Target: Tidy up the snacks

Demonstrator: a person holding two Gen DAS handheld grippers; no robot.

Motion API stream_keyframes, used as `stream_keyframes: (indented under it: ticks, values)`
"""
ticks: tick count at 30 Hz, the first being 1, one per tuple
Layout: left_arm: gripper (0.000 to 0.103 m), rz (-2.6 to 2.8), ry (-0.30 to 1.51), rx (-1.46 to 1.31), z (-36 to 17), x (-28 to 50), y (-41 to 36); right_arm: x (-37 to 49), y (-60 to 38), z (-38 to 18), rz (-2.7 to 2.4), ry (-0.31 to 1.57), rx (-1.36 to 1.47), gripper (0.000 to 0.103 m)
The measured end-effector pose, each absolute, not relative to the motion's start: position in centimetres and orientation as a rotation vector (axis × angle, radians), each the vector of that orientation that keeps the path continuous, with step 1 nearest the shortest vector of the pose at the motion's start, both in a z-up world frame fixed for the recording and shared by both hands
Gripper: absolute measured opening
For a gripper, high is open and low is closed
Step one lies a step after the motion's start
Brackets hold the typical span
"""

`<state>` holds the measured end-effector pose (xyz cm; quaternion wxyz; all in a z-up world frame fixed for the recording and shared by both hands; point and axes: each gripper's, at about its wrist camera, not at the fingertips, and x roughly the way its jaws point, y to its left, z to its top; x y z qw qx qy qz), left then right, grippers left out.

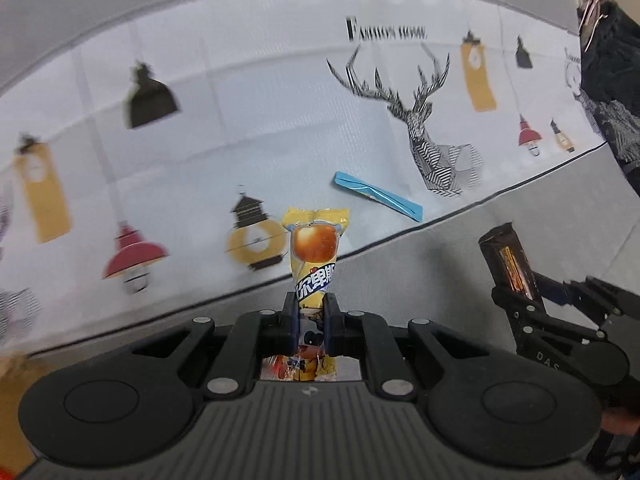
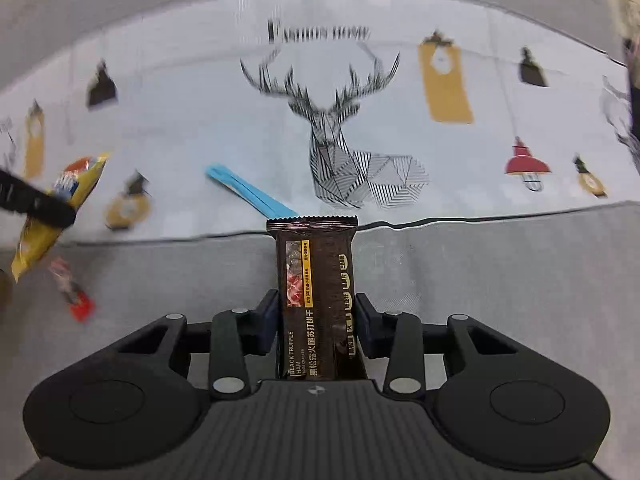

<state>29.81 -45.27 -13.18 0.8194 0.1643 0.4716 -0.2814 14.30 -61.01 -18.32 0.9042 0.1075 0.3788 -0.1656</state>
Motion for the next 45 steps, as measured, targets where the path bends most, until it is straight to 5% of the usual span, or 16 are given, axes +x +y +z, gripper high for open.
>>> stream_keyframes:
  ticks: [18,31,45]
  values:
    - [0.012,-0.494,0.900,0.229,0.7,11.1,-22.7,-1.2,-37.3,-1.8,-0.142,0.537,0.203,0.041]
    - [0.012,-0.297,0.919,0.186,0.0,1.4,-5.3,-6.6,-22.8,-0.6,0.118,0.652,0.189,0.041]
    - [0.012,-0.296,0.910,0.120,-0.2,-0.1,-2.0,-7.9,-19.5,0.4,0.136,0.648,0.097,0.041]
